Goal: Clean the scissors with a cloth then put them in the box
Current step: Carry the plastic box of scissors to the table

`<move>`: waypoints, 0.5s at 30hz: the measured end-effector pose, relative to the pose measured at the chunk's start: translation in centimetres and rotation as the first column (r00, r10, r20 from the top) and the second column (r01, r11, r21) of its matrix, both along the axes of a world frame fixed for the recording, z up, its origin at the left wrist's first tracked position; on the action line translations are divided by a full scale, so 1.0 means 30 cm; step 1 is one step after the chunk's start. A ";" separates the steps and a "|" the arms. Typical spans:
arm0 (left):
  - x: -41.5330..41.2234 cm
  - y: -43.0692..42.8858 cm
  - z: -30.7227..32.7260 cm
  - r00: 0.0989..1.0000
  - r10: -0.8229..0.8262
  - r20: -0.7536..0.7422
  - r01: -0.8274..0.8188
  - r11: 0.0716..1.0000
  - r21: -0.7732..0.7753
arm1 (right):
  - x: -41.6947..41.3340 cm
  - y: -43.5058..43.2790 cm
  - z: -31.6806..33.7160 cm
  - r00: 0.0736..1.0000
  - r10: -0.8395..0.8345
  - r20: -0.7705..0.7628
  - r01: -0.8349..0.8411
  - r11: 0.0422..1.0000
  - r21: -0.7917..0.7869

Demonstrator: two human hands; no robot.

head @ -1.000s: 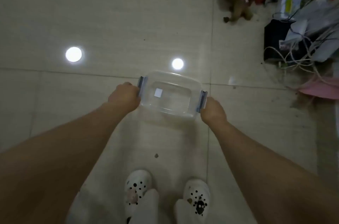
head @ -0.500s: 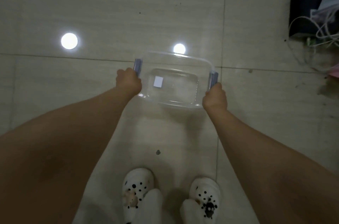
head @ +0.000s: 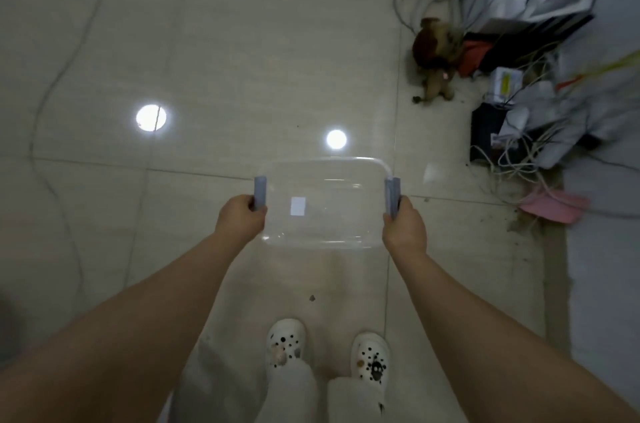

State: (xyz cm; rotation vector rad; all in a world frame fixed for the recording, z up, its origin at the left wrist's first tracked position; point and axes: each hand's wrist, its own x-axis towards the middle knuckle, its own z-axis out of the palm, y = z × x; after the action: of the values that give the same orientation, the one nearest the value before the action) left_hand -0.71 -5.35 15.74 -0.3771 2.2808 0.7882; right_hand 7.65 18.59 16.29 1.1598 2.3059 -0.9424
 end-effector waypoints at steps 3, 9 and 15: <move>-0.066 -0.040 0.275 0.999 0.026 -0.046 -0.025 0.999 0.031 | -0.081 -0.027 0.277 0.997 0.019 -0.076 -0.019 1.000 -0.006; -0.217 -0.111 0.808 0.986 0.068 -0.154 -0.057 0.996 0.071 | -0.285 -0.072 0.805 0.980 0.048 -0.194 -0.040 0.998 0.049; -0.501 -0.110 1.167 0.949 0.123 -0.289 -0.080 0.985 0.155 | -0.555 -0.054 1.163 0.935 0.025 -0.355 -0.018 1.000 0.021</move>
State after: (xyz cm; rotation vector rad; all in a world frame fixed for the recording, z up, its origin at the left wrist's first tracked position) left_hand -15.75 -8.65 50.75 -0.3301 2.4786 1.1186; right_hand -9.02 16.97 51.17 1.0366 2.6049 -1.2106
